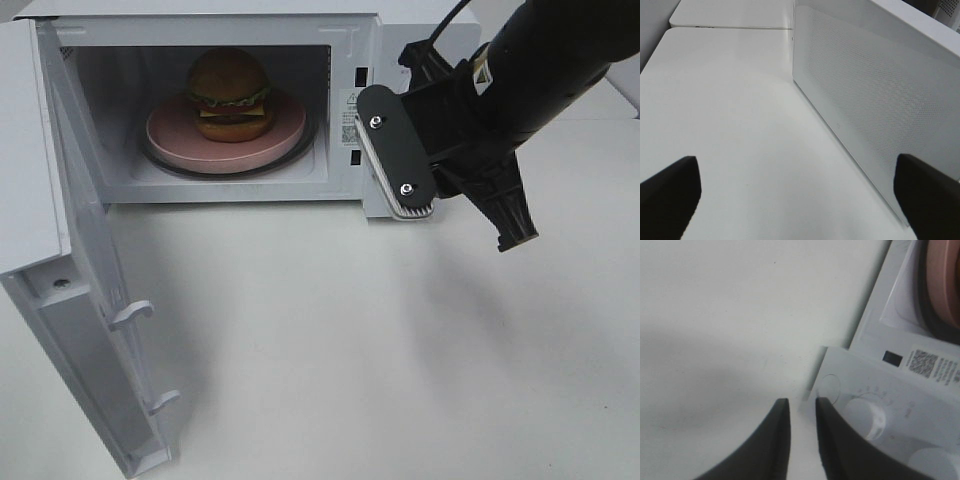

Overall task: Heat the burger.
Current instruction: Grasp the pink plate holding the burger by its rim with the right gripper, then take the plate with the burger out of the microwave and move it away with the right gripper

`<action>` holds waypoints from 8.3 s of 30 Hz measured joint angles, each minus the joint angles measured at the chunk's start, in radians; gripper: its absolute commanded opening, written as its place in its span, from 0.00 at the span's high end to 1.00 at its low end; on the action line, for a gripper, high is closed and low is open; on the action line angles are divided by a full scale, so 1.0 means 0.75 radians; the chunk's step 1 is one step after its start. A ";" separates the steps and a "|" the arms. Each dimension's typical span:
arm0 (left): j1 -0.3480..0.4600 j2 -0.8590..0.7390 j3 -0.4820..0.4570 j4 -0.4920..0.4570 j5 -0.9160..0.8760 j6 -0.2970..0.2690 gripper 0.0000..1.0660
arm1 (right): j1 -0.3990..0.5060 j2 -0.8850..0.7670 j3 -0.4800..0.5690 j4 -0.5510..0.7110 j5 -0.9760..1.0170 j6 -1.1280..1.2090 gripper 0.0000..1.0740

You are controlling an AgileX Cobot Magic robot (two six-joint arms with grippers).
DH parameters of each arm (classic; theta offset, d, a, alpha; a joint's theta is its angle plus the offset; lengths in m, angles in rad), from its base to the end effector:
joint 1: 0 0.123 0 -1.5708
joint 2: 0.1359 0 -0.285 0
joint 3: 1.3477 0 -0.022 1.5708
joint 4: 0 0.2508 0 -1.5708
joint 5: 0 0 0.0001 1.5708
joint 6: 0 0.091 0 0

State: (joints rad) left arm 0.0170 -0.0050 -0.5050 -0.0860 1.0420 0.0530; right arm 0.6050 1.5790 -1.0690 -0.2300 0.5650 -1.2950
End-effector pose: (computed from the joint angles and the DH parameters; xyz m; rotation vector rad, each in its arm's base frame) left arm -0.0055 -0.0068 0.2804 0.0397 2.0128 -0.0579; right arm 0.2771 0.1781 0.2473 -2.2386 1.3479 -0.4877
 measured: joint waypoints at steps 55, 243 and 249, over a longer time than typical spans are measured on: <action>0.000 0.000 0.000 0.000 0.000 0.000 0.08 | 0.172 0.813 -0.753 -0.204 -0.247 0.364 0.24; 0.000 0.000 0.000 0.004 0.000 0.000 0.08 | 0.159 -0.912 0.897 -0.629 0.280 1.565 1.00; 0.000 0.000 0.000 0.004 0.000 0.000 0.08 | 0.159 -0.839 0.897 -0.720 0.364 1.912 1.00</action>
State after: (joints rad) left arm 0.0170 -0.0050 -0.5050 -0.0830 1.0420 0.0530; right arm 0.7240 0.9500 -0.3960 -0.7700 0.8380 0.1390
